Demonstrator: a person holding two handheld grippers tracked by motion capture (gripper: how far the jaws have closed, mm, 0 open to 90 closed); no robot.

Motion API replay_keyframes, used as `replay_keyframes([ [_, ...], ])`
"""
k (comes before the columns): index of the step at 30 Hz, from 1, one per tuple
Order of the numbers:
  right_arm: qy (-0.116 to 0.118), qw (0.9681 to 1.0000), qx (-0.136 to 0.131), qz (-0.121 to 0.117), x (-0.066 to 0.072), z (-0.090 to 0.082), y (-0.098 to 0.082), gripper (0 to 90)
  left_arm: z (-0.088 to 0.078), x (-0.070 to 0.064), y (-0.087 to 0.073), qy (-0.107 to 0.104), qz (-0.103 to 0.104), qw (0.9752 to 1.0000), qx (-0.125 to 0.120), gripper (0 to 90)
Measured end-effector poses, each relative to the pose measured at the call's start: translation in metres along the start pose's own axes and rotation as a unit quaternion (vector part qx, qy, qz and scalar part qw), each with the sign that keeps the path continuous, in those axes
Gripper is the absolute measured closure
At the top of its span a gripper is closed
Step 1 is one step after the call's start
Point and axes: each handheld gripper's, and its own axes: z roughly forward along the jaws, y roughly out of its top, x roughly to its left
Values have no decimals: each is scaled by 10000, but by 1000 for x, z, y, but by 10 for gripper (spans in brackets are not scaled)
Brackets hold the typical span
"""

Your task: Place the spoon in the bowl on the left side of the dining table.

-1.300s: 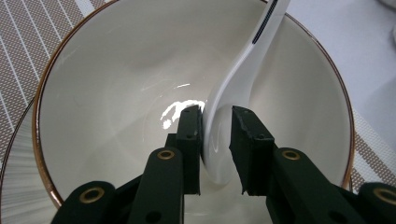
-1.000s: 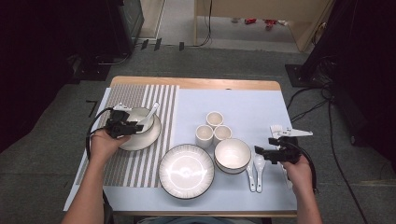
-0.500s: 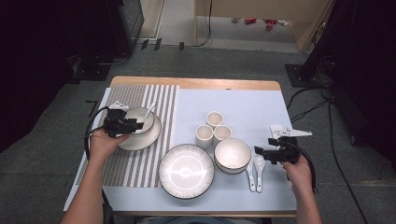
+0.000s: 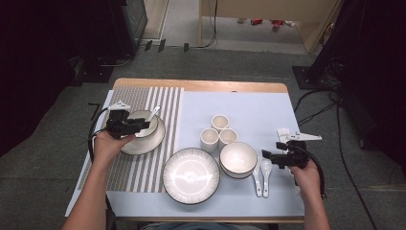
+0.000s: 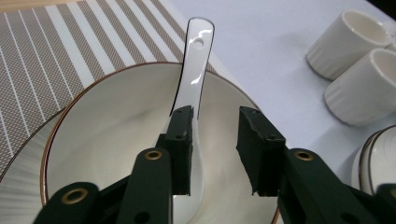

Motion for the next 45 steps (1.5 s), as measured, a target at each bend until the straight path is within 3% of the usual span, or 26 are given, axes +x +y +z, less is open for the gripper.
replay_keyframes([
  [7, -32, 10000, -31, 30, -3, -2, 0, 196, 6, -6, 4, 250, 288, 9991, 202, 807],
  [12, -30, 10000, -29, 1, -2, -1, 1, 197, 9, -3, 4, 137, 122, 9995, 249, 863],
  [17, -44, 10000, -19, 5, -2, -1, 1, 197, 12, -4, 8, 85, 152, 9995, 273, 879],
  [26, -46, 10000, -6, -6, -2, -1, 1, 197, 17, -3, 12, -1, 63, 9998, 198, 882],
  [36, -16, 10000, 56, -81, 2, 4, 2, 197, 27, -2, 13, 18, 86, 9994, 344, 873],
  [45, -36, 10000, 31, -45, 1, 3, 1, 197, 31, 0, 14, 5, -43, 9993, 382, 841],
])
